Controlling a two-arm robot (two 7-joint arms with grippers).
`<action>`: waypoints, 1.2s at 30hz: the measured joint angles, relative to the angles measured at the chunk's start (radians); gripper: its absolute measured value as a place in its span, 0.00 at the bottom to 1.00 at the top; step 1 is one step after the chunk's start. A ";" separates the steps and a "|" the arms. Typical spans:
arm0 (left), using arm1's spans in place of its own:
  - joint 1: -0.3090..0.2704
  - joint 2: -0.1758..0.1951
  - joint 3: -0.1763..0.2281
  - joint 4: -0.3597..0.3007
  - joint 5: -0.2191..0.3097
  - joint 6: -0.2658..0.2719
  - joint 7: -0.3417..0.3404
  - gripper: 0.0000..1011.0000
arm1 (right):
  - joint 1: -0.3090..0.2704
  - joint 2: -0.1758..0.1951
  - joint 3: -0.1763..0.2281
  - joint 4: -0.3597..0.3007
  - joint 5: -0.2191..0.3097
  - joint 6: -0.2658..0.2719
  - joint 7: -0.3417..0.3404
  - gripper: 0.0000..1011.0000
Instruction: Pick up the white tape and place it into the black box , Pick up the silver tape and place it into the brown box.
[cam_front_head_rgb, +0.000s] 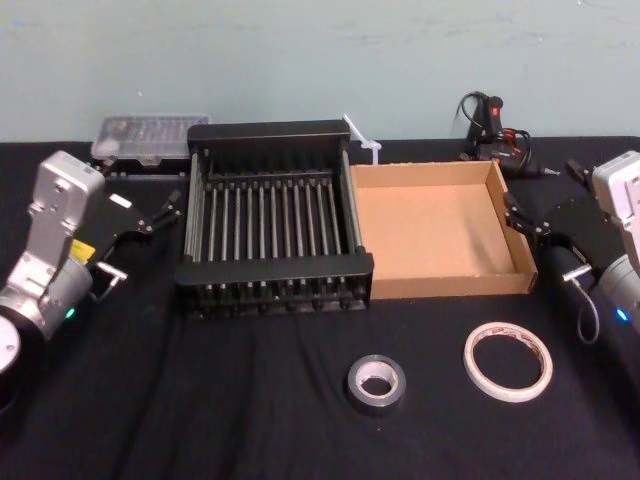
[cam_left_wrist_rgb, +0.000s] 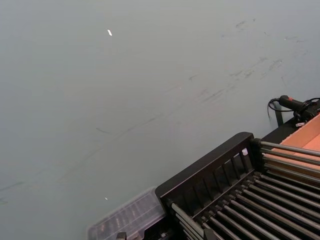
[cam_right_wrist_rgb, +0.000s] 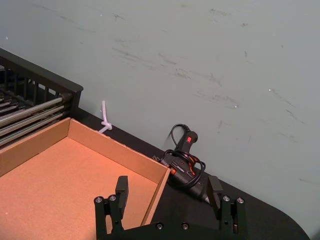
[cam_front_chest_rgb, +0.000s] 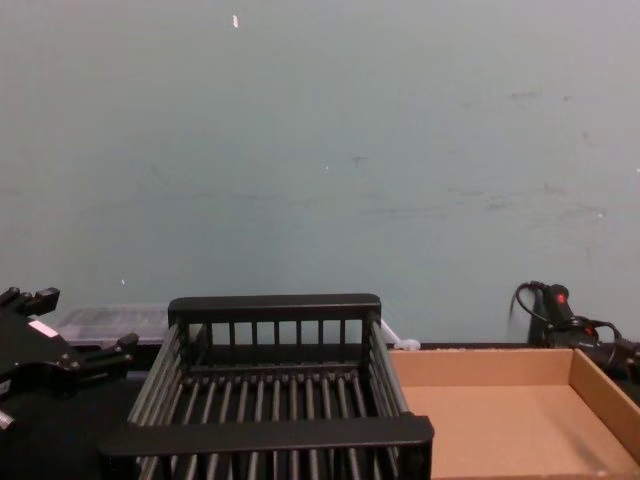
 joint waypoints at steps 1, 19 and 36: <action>0.000 0.000 0.000 0.000 0.000 0.000 0.000 0.99 | 0.000 0.000 0.000 0.000 0.000 0.000 0.000 0.99; 0.000 0.000 0.000 0.000 0.000 0.000 0.000 0.99 | -0.137 0.062 0.108 -0.173 0.079 0.006 0.071 0.99; 0.000 0.000 0.000 0.000 0.000 0.000 0.000 0.99 | -0.396 0.170 0.231 -0.399 0.158 0.100 0.106 0.99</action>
